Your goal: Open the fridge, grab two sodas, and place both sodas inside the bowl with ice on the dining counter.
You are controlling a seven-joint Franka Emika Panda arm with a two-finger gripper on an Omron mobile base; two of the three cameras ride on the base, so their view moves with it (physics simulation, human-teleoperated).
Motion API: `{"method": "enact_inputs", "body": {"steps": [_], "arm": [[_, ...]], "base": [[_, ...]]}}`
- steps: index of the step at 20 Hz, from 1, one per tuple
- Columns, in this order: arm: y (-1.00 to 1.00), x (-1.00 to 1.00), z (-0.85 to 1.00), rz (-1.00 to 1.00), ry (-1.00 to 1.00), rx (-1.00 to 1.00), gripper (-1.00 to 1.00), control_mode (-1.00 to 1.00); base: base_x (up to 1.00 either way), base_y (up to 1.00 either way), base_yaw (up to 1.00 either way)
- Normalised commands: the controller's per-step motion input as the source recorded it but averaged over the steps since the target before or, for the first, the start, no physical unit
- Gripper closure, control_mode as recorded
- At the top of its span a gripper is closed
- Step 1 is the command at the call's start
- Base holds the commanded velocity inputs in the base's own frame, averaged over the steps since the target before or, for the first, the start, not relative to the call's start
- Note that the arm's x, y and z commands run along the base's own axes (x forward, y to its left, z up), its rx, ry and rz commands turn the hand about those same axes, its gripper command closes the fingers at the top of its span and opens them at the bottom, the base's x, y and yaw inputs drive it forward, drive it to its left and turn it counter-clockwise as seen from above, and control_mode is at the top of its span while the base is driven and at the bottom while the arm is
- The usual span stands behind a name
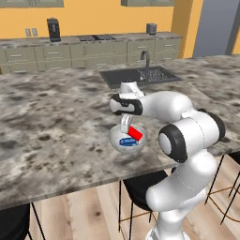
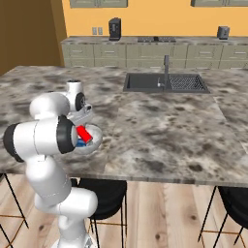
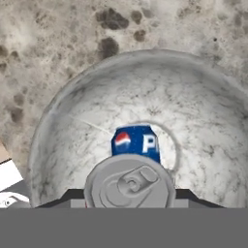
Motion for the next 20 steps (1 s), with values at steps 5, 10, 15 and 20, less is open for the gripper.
{"method": "enact_inputs", "body": {"steps": [5,10,15,20], "arm": [[0.11,0.05,-0.31,0.02,0.00,-0.03,1.00,-1.00],[0.16,-0.16,-0.38,0.03,0.00,-0.06,1.00,-1.00],[0.02,-0.06,-0.34,0.01,0.00,-0.02,-1.00,-1.00],[0.00,-0.02,-0.25,0.03,0.00,0.00,-1.00,-1.00]], "base": [[0.00,0.00,0.00],[0.00,0.00,0.00],[0.00,0.00,0.00],[0.00,0.00,0.00]]}}
